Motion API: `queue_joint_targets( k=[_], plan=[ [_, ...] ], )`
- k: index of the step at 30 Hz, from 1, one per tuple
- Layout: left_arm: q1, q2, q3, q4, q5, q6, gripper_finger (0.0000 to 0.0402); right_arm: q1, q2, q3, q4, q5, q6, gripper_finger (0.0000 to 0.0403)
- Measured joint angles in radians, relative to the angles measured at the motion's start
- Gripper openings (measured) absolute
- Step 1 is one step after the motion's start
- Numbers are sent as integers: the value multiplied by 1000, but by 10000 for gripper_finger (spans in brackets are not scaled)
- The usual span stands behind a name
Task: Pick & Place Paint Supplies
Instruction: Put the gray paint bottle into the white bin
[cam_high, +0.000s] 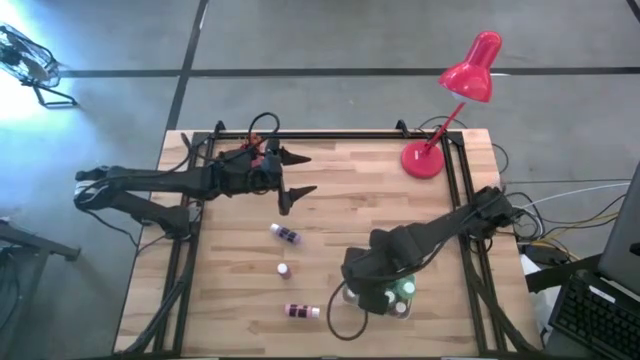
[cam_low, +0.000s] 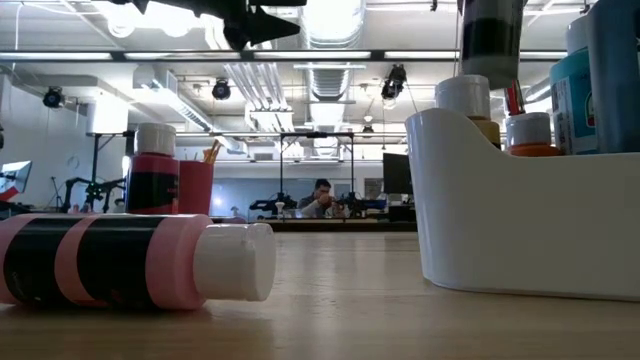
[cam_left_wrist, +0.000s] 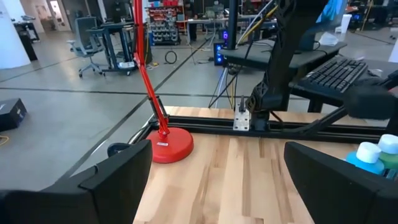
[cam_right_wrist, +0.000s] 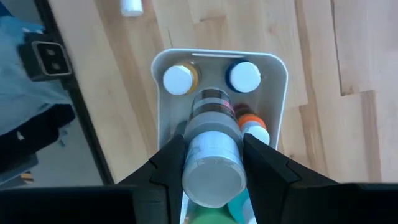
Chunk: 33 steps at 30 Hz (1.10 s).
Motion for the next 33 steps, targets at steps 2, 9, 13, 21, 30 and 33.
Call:
queue_joint_targets(
  k=[2, 9, 13, 21, 30, 33],
  plan=[
    [0, -3, 0, 3, 0, 0, 369, 2, 17, 0, -5, 0, 0, 121],
    [0, -4, 0, -2, 0, 0, 369, 5, 55, -17, -4, -4, 0, 121],
    [0, -4, 0, -8, 1, 0, 369, 5, 57, -56, 6, -5, 8, 121],
    [0, -4, 0, -8, 1, 1, 369, 4, 55, -140, 103, -6, 8, 121],
    [0, -4, 0, -8, 1, 1, 369, -4, 53, -242, 186, -20, -2, 121],
    [0, -4, 0, -8, 1, 0, 369, -12, 53, -264, 207, -20, -20, 121]
  ],
)
